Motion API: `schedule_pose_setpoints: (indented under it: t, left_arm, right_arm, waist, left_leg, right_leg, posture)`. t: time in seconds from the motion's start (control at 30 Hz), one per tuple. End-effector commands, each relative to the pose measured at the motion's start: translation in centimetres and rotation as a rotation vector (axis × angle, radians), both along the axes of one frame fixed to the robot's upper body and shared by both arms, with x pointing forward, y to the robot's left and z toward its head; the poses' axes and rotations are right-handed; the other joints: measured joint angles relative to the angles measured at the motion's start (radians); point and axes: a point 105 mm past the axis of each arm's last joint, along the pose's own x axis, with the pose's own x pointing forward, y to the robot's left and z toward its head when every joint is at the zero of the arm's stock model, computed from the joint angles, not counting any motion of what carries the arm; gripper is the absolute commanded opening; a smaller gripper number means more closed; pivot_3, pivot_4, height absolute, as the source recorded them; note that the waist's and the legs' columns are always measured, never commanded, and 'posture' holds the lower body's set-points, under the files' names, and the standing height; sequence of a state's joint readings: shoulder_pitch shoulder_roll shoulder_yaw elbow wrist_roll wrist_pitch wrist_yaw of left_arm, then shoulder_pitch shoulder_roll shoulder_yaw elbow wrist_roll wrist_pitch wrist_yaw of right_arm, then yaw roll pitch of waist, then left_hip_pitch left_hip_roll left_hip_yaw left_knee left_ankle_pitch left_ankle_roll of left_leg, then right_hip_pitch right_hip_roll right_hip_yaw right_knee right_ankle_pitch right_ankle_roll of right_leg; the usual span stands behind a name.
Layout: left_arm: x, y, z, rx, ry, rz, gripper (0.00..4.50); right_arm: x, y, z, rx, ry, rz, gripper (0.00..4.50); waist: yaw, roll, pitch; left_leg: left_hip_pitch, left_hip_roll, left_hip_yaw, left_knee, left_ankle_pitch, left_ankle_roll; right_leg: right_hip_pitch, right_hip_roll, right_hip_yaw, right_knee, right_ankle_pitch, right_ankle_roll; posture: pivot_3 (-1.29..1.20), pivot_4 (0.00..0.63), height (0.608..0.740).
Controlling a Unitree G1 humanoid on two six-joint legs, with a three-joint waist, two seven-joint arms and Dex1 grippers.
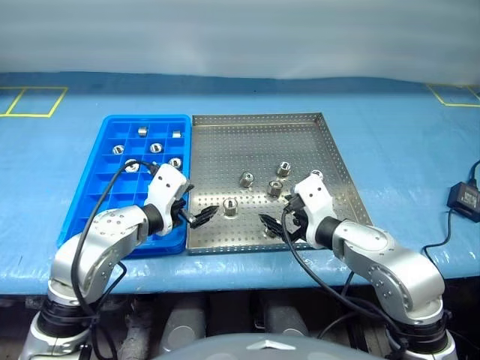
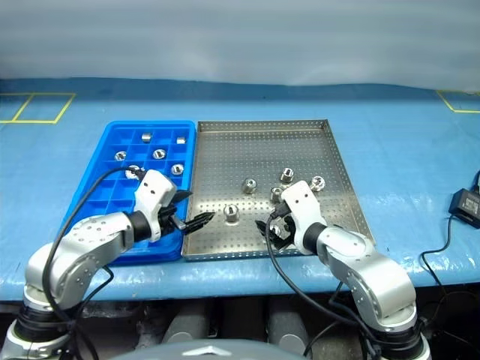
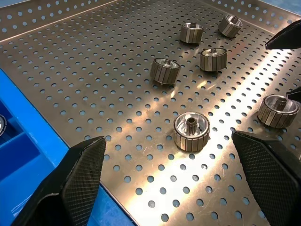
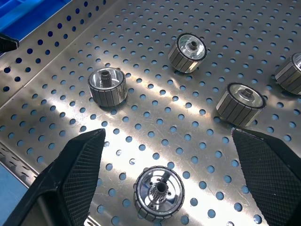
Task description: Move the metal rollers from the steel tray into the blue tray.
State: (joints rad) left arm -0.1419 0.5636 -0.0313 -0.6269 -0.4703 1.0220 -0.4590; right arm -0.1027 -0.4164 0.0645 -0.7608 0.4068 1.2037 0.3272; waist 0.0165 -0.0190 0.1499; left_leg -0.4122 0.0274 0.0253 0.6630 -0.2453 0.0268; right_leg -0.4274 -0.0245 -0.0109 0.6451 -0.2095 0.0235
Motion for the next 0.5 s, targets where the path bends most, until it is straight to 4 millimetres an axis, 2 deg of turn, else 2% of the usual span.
schedule_pose_setpoints:
  t: [0.03, 0.5]
  left_arm:
    - [-0.15, -0.09, 0.72, 0.041, -0.053, -0.014, 4.47]
    - [0.18, 0.04, 0.76, 0.106, -0.099, -0.024, 4.47]
  right_arm:
    - [-0.03, 0.46, 1.08, 0.005, -0.05, 0.022, 4.47]
    - [0.13, -0.25, 0.69, -0.03, -0.048, -0.027, 4.47]
  waist:
    - [0.0, 0.0, 0.0]
    - [0.0, 0.0, 0.0]
  left_leg:
    - [0.0, 0.0, 0.0, 0.0, 0.0, 0.0]
    - [0.0, 0.0, 0.0, 0.0, 0.0, 0.0]
  right_leg:
    - [0.0, 0.0, 0.0, 0.0, 0.0, 0.0]
    - [0.0, 0.0, 0.0, 0.0, 0.0, 0.0]
  posture:
    - [0.07, 0.15, 0.74]
    - [0.05, 0.15, 0.74]
